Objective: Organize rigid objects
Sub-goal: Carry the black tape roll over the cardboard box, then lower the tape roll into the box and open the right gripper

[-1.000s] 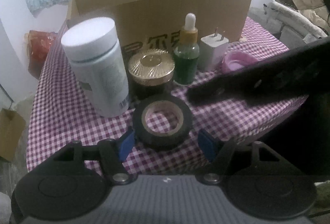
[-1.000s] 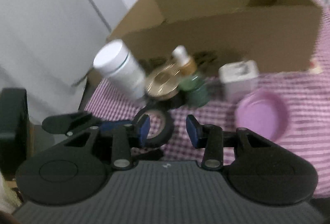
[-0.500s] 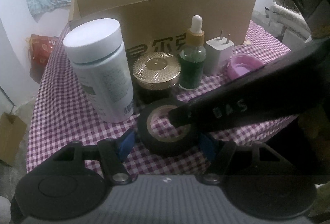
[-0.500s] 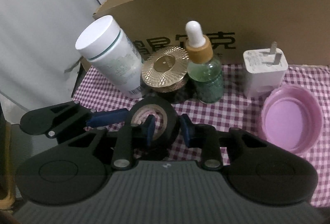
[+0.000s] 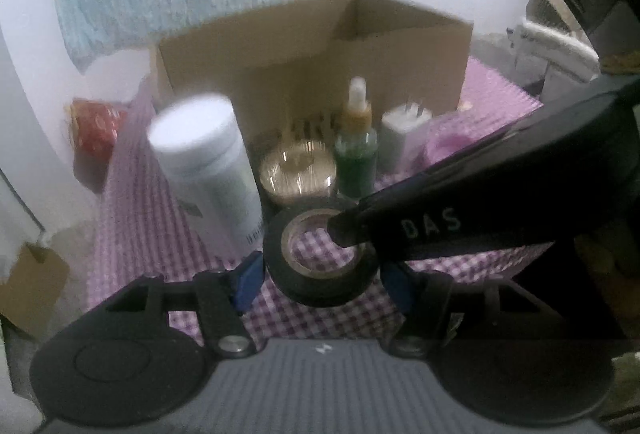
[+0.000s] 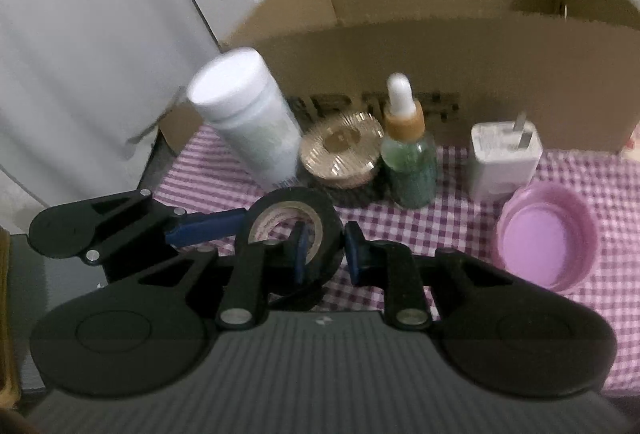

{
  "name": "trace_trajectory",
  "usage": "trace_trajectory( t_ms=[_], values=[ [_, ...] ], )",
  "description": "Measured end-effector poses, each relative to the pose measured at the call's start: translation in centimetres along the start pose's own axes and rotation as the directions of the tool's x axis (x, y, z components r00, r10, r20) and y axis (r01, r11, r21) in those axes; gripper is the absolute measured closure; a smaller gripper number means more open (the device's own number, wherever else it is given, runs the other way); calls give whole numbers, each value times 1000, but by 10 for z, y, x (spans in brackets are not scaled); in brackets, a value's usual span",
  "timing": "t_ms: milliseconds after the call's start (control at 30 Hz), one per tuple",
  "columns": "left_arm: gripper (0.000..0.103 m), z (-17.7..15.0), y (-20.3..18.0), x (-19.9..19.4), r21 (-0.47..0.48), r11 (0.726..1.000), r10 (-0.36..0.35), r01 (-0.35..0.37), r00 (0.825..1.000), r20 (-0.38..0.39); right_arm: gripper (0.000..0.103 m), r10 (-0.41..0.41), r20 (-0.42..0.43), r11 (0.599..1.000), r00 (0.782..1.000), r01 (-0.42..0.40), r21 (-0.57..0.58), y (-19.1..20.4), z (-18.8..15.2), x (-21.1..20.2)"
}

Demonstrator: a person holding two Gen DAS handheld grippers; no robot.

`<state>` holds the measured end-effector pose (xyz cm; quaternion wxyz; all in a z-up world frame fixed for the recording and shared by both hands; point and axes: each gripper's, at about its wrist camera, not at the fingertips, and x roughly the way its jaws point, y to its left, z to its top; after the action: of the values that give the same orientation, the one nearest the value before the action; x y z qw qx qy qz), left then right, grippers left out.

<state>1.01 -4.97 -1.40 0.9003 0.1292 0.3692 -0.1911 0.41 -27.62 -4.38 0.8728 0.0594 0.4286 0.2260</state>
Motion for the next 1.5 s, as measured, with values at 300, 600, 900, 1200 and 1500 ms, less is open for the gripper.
trace_trajectory(
  t_ms=[300,600,900,1200,1500],
  values=[
    [38,56,13,-60,22,997,65,-70,981,181,84,42,215,993,976,-17,-119,29,42,-70],
    [38,143,47,-22,21,996,80,-83,992,97,84,63,201,986,978,-31,-161,11,142,-71],
    [38,187,74,85,-18,1000,-12,8,976,-216,84,78,-83,996,993,-75,47,-51,206,25],
    [38,187,82,140,-59,998,-39,18,929,-368,84,95,-242,982,966,-51,183,-80,204,88],
    [38,182,79,160,-62,998,-19,-8,907,-421,82,94,-276,977,956,-36,210,-85,202,107]
  ],
)
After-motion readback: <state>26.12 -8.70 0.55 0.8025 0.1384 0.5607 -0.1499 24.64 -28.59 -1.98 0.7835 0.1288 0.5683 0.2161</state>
